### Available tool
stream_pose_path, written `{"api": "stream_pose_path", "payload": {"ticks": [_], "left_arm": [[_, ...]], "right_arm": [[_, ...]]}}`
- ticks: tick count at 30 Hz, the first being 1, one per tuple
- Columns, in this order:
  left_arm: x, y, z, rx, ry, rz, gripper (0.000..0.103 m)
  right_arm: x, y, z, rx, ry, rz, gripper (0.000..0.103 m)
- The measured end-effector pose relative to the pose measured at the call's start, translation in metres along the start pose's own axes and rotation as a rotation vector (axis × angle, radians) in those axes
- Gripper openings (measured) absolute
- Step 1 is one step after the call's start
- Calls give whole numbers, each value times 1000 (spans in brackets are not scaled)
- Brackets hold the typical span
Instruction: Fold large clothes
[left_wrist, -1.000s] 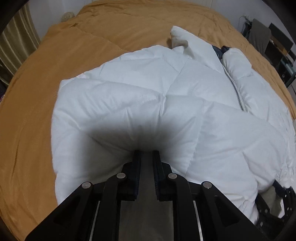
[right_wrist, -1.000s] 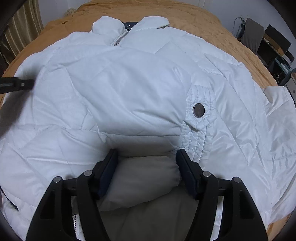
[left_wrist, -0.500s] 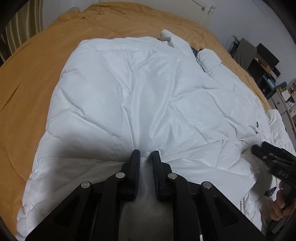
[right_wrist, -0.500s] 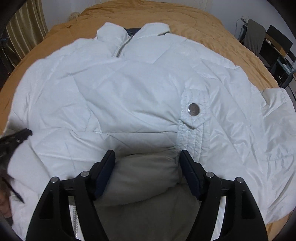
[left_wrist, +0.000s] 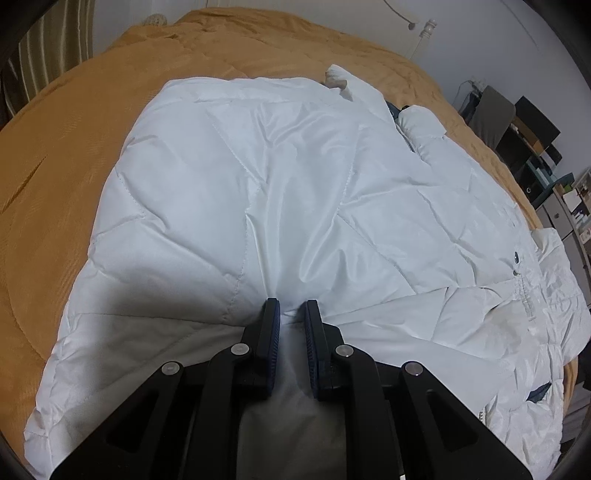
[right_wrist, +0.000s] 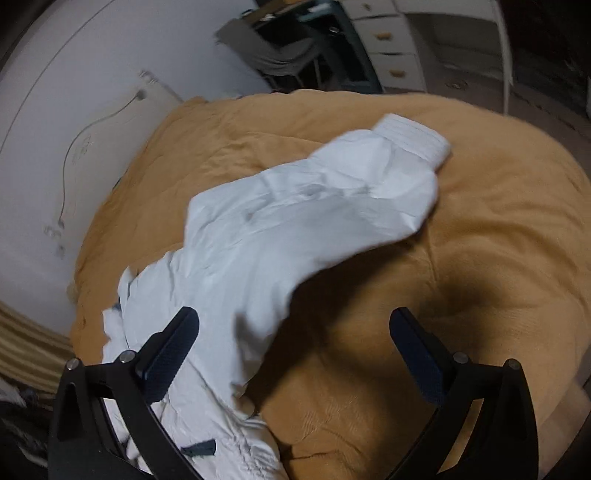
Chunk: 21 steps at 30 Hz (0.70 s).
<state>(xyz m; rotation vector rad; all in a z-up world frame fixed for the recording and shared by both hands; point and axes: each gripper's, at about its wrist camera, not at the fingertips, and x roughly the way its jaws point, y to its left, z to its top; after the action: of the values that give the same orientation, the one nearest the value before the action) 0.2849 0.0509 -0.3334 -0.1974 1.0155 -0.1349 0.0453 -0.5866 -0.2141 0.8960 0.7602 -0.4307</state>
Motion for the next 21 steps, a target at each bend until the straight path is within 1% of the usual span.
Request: {"api": "stream_pose_path", "payload": {"ticks": [2, 3, 4, 5, 6, 7, 8, 9, 10, 11, 12, 13, 14, 15, 16, 18, 19, 21], "left_arm": [[0, -2, 0, 7, -2, 6, 14], [1, -1, 2, 7, -3, 4, 14], [1, -1, 2, 4, -5, -1, 14], [0, 1, 1, 2, -7, -5, 14], [-1, 3, -1, -2, -9, -10, 14], [-2, 4, -2, -4, -9, -15, 14], [-3, 4, -3, -6, -10, -20, 14], [-3, 5, -2, -12, -9, -28, 14], [-2, 7, -1, -20, -9, -35, 14], [-2, 8, -2, -26, -8, -41, 14], [-5, 11, -4, -32, -7, -45, 14], [-5, 11, -3, -37, -6, -50, 14], [-5, 12, -4, -42, -6, -55, 14], [-6, 13, -4, -49, -6, -62, 14], [-6, 15, -4, -58, -4, -72, 14], [-8, 21, -4, -86, 3, -103, 14], [-9, 26, -4, -106, 8, -128, 14], [-11, 37, -5, -152, 21, -183, 14]], "right_arm": [[26, -19, 16, 96, 40, 102, 103], [44, -24, 23, 141, 77, 164, 103], [60, -25, 28, 180, 113, 208, 103], [75, -24, 33, 203, 141, 248, 103], [92, -22, 39, 223, 160, 256, 102], [101, -23, 41, 243, 149, 256, 89], [109, -20, 42, 264, 144, 281, 54], [114, -15, 42, 278, 152, 332, 36], [114, -3, 41, 267, 149, 367, 19], [106, 14, 40, 220, 122, 350, 19], [94, 44, 39, 121, 78, 320, 19], [83, 71, 36, 30, 53, 314, 18], [71, 100, 30, -50, 26, 328, 18], [57, 137, 20, -142, 8, 367, 18], [49, 168, 9, -219, 12, 407, 18], [35, 236, -26, -391, 18, 467, 18], [34, 264, -47, -468, 32, 485, 18], [41, 313, -98, -591, 93, 537, 18]]}}
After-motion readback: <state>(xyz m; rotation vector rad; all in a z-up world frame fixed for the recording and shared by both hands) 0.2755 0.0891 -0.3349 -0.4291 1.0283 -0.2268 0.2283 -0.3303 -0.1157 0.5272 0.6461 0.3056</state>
